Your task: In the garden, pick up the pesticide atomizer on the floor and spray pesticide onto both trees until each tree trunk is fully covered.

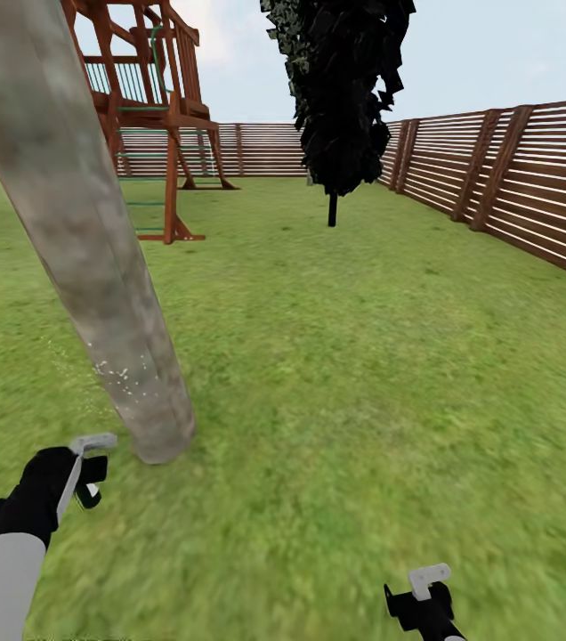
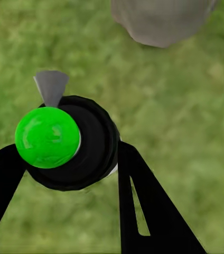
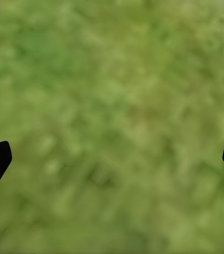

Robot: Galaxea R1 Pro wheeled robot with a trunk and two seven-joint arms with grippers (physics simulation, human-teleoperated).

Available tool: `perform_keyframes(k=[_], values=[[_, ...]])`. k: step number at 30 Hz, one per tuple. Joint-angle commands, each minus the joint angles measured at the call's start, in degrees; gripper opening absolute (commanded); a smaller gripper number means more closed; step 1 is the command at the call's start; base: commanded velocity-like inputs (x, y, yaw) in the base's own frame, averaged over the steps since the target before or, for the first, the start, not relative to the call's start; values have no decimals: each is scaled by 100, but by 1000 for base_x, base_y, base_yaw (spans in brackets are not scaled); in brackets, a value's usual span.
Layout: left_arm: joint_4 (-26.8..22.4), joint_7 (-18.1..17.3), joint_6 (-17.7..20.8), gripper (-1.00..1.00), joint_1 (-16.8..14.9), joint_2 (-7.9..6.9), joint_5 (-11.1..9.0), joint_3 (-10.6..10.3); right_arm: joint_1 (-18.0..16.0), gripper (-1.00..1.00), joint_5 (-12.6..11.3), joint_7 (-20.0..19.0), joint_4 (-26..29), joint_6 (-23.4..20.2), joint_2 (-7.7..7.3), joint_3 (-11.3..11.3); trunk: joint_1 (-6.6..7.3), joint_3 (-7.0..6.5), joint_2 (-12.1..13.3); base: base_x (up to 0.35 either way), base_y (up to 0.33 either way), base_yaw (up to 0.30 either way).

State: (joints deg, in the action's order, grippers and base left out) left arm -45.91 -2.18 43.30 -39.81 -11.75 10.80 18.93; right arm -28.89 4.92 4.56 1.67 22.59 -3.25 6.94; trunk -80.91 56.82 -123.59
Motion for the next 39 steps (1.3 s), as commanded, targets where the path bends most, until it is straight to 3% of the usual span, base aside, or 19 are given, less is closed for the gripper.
perform_keyframes(k=[1, 3, 6, 8, 21, 30, 39], values=[[9, -4, -163, -100, 0, 4, 13, -14, -2, 100, 0, 1, 0, 0, 0, 1, 0, 0, 0, 0, 0, 30], [397, 12, -275, -100, 27, -5, 20, -31, -2, 100, 0, 1, -3, 0, -6, 1, 0, 0, 0, 0, 0, 8], [709, 17, -907, -100, 38, -3, 4, 15, -2, 100, 0, -2, 0, 0, -9, 1, 0, 0, 0, 0, 0, 0], [1067, 19, -1013, -100, 50, -13, -1, 42, 0, 100, 0, -7, -1, 0, -9, 1, 0, 0, 0, 38, -55, 0], [1146, 25, -1034, -100, 53, 6, -17, 76, -2, 100, 0, 1, 0, 0, -9, 1, 0, 0, 0, 220, -181, 2], [1142, 34, -1034, -100, 53, 82, -17, 76, 1, 100, 0, -4, 0, 0, 0, 1, 0, 0, 0, 112, -255, 223], [1138, 41, -1034, -100, 53, 94, -9, 67, 0, 100, 0, 0, 0, 0, 0, 1, 0, 0, 0, 219, -200, 20]])
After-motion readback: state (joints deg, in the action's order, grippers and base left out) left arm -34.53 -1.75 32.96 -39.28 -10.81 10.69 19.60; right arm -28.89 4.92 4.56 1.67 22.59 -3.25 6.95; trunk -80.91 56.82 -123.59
